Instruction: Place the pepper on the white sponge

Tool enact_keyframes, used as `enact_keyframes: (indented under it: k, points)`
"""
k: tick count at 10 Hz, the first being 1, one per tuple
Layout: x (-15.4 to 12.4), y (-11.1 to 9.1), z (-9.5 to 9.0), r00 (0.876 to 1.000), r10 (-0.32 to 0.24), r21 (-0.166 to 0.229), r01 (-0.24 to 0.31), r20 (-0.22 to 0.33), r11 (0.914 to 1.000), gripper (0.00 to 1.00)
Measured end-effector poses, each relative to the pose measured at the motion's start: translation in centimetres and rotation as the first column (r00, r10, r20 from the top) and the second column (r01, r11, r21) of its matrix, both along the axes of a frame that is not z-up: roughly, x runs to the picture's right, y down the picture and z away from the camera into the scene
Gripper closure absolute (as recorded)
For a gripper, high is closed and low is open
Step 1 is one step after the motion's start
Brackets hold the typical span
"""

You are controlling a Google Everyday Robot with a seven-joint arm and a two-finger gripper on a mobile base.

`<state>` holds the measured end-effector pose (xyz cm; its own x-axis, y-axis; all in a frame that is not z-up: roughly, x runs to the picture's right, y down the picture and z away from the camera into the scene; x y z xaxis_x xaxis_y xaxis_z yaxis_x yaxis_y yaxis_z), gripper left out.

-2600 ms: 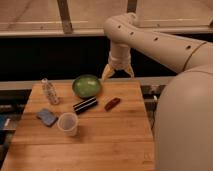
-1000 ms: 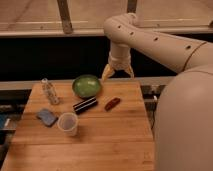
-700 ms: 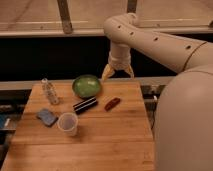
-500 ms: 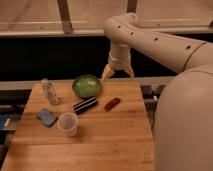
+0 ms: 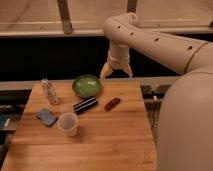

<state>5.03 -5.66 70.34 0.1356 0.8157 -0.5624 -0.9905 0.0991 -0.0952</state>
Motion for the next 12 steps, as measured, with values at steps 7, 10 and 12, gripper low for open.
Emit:
enact_keyframes:
  k: [7,10,12]
  points:
    - [-2.8,5.2,6.8,0.996,0.031,-0.028,-0.034,-0.089,0.999,0.2]
    - [-1.0,7.3,10.6,0.988,0.059,-0.073,-0.07,-0.146,0.9948,0.2]
    - [-0.7,7.7,11.2,0.987,0.071,-0.081,-0.083,-0.144,0.9933,0.2]
